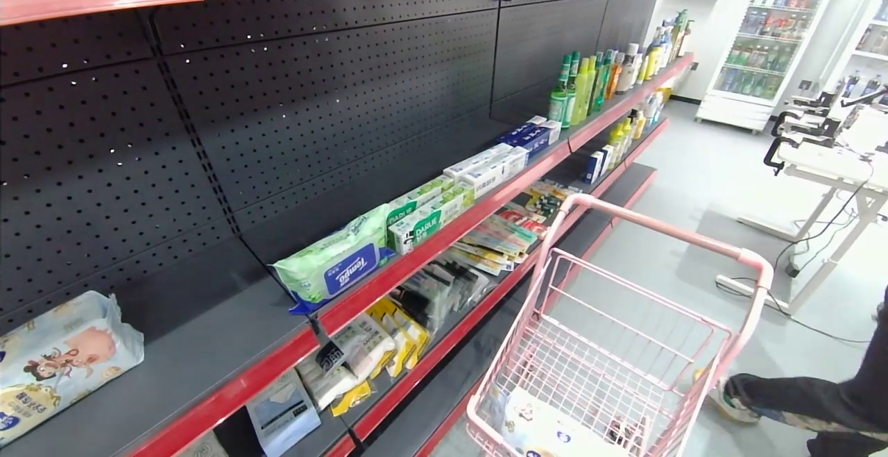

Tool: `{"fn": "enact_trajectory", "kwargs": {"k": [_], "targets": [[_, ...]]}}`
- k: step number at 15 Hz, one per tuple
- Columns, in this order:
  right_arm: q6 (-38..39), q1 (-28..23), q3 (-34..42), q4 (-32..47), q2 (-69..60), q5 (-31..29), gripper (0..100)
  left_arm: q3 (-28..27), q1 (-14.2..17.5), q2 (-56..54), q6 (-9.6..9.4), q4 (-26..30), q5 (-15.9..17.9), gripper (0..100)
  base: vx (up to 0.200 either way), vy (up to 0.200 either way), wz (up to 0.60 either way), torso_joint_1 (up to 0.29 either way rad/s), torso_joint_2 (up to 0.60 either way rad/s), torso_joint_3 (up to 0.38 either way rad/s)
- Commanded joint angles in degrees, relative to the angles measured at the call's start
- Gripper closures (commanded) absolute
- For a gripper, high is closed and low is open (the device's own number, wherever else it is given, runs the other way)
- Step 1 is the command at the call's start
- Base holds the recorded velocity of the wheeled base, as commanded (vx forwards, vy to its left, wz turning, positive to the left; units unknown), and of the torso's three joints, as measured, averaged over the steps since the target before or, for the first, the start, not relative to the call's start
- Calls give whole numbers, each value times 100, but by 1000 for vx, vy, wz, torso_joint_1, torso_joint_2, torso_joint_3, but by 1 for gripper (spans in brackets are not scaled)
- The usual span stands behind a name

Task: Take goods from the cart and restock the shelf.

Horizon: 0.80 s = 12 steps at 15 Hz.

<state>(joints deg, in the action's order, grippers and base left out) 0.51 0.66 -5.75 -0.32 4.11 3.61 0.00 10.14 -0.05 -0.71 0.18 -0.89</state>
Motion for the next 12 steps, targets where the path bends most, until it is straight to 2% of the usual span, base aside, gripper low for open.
{"fn": "enact_trajectory", "kwargs": {"k": [1, 4, 5, 7, 9, 12], "targets": [[1162, 75, -3538, 49, 4502, 149, 0, 0, 5, 5, 0, -1, 1, 0, 0, 0, 0, 0, 0, 0], [872, 128, -3388, -232, 6761, 316, 0, 0, 5, 5, 0, -1, 1, 0, 0, 0, 0, 0, 0, 0], [467, 233, -3327, -118, 7675, 465, 0, 0, 5, 5, 0, -1, 1, 0, 0, 0, 0, 0, 0, 0], [-596, 514, -3002, -118, 8528, 905, 0, 0, 5, 5, 0, -1, 1, 0, 0, 0, 0, 0, 0, 0], [-1475, 646, -2993, -153, 9398, 922, 0, 0, 5, 5, 0, -1, 1, 0, 0, 0, 0, 0, 0, 0], [-2064, 646, -3151, -170, 10285, 914, 0, 0, 5, 5, 0, -1, 1, 0, 0, 0, 0, 0, 0, 0]]}}
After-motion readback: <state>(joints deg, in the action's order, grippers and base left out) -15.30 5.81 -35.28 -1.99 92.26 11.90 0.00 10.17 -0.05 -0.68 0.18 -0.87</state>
